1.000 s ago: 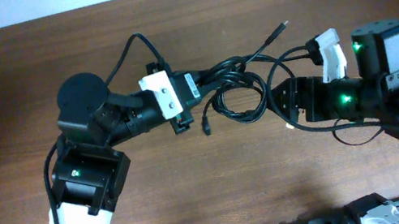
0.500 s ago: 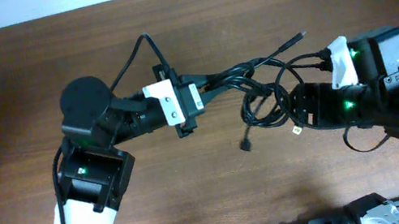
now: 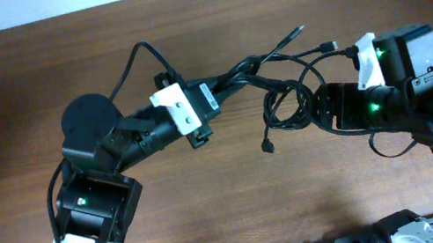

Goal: Untangle cables

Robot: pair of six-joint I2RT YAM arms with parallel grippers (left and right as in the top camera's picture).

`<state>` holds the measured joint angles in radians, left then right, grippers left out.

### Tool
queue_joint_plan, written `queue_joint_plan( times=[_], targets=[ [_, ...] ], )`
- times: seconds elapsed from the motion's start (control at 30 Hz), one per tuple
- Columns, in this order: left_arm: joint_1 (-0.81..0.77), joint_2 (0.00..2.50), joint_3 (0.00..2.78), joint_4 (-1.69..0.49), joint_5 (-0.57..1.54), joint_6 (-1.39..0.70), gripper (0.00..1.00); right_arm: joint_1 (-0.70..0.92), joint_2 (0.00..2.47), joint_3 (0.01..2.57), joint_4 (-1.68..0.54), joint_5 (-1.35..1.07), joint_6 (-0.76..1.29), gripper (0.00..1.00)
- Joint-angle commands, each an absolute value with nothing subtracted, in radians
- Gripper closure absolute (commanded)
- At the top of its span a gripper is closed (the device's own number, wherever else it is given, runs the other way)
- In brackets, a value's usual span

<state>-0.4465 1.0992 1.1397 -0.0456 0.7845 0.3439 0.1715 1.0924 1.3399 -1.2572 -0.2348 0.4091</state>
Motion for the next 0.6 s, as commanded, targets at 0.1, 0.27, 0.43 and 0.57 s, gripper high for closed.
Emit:
queue_joint_plan(
  times=[0.1,0.27,0.43,0.57],
  targets=[
    [-0.422,1.043,1.196,-0.102,0.735,0.326,1.00,0.157,1.106,1.313,-1.149,-0.401,0.305,0.14],
    [-0.422,1.050,1.196,-0.196,0.633,0.326,1.00,0.157,1.074,1.313,-1.066,-0.506,0.284,0.14],
    [-0.422,1.055,1.196,-0.202,0.489,0.243,1.00,0.157,0.995,1.313,-0.991,-0.528,0.284,0.12],
    [-0.423,1.056,1.196,-0.176,0.411,0.091,1.00,0.157,0.944,1.313,-0.960,-0.562,0.286,0.12]
  ],
)
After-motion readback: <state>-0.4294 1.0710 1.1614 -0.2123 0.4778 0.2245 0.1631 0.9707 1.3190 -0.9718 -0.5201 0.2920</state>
